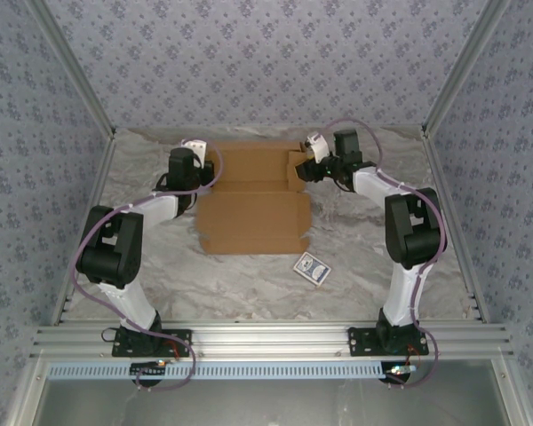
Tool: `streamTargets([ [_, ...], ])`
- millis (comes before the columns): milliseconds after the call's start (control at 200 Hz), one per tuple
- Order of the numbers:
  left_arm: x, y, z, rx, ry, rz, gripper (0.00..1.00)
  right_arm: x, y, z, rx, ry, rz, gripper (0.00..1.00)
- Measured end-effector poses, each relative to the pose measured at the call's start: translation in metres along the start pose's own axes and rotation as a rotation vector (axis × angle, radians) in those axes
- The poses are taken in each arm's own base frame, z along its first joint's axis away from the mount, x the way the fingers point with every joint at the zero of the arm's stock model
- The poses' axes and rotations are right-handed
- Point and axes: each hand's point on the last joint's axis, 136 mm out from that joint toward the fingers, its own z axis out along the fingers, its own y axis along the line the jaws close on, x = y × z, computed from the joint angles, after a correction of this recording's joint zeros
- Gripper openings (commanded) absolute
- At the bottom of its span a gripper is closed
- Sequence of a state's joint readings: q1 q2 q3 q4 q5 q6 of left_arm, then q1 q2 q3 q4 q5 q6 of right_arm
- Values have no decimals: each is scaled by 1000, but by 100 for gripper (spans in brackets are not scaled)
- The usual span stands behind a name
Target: Fold the paper box
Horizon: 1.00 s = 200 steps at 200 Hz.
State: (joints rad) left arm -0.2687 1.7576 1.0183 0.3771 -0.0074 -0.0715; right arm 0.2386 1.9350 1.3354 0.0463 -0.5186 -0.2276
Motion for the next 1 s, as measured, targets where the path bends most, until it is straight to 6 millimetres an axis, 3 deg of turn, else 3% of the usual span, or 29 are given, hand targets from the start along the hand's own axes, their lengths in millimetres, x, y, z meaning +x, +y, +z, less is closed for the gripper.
streamTargets([
  [999, -1, 2, 0, -7, -3, -1, 3, -9, 7, 9, 125, -70, -30, 44],
])
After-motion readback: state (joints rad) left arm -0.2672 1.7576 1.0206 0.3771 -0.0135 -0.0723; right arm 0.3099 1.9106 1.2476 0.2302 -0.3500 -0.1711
